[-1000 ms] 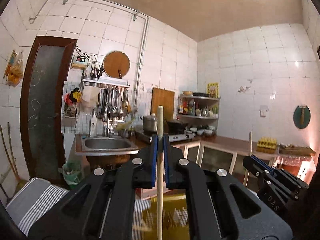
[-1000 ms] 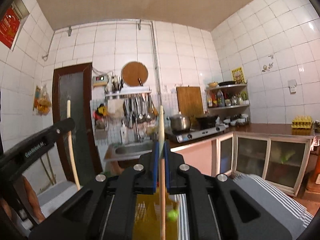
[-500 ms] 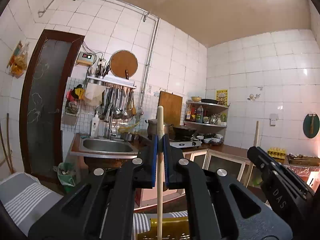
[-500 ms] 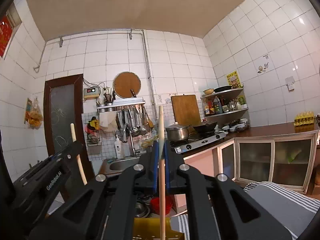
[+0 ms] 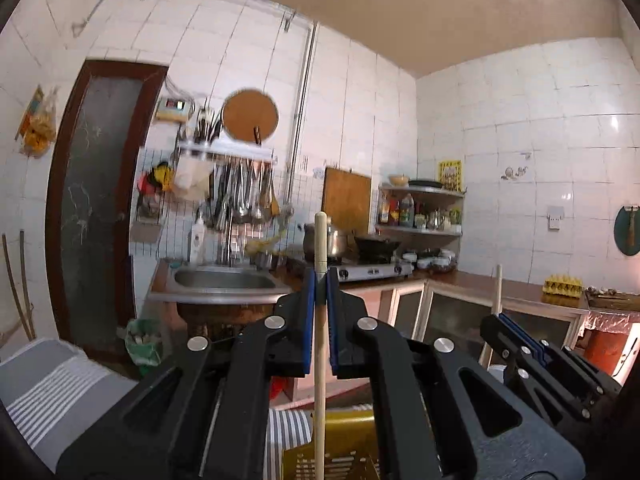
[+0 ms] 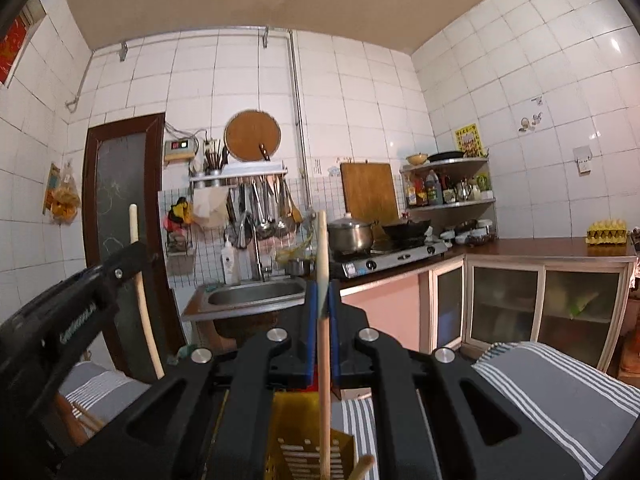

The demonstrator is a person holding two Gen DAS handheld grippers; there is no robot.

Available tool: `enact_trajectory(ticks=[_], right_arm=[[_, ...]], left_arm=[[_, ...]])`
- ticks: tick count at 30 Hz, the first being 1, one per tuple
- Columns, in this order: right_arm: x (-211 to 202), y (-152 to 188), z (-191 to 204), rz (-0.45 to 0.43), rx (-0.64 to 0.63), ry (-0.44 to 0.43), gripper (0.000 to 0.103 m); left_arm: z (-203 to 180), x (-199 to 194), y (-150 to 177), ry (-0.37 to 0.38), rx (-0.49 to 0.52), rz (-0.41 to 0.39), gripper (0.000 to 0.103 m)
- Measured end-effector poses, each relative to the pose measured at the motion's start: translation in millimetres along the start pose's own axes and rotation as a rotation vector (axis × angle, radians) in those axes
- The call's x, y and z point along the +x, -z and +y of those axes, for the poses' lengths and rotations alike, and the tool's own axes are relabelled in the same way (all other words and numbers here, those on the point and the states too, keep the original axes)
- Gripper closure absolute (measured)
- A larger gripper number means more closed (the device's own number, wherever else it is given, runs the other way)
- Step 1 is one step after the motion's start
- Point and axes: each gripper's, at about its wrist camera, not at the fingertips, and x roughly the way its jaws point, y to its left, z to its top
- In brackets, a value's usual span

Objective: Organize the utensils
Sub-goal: 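Open both grippers to release the chopsticks into the holder, then grasp a chopstick with the right gripper while the left gripper approaches the light-blue spatula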

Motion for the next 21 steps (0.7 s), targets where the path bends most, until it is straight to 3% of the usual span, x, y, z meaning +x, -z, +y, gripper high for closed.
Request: enact_trajectory(ticks=[3,5,6,7,8,11,13,16,21], right_arm=[[1.5,-1.6,0.2,0.061,-0.019,-0.007,0.096],[-1.0,-4.7,-1.5,0.117,-0.039,0.004,0.093],[-4.6,-6.5,-3.1,0.139,-0.043,0.009,0.08],[-7.8,-8.9,-3.7,0.148,-0.043,0.014,0.064],[-14.1,-11.7,-6.1,0.154,-0.041,0.019,0.058],[-35.3,-20.3,-11.1,0.164,-0.05,0.033,0.056],[-48.1,-24.4,-14.8,0.188,-0.052,0.042,0.053],[-69.1,-23.6,-20.2,0.243,-0.047,0.058,0.046],[-106.8,2.8,-28.2,0.345,-0.04,0.071,0.04]], left_arm=[[8.9,6.5,-1.5,-0.01,-0.033,0.069,0.094],[15.8,9.1,-3.4,-0.02,-0.052,0.127,0.078],[21.0,8.4,-5.4,-0.021,-0.071,0.154,0.064],[24.6,6.6,-6.3,-0.023,-0.082,0.163,0.057],[29.3,3.2,-8.4,-0.025,-0.091,0.177,0.053],[37.8,-14.5,-16.5,-0.037,-0.073,0.208,0.035],[39.2,-31.2,-19.2,-0.058,-0.045,0.215,0.016],[40.6,-59.8,-18.0,-0.093,0.011,0.219,0.006],[49.2,-97.6,7.2,-0.099,0.057,0.318,0.005]])
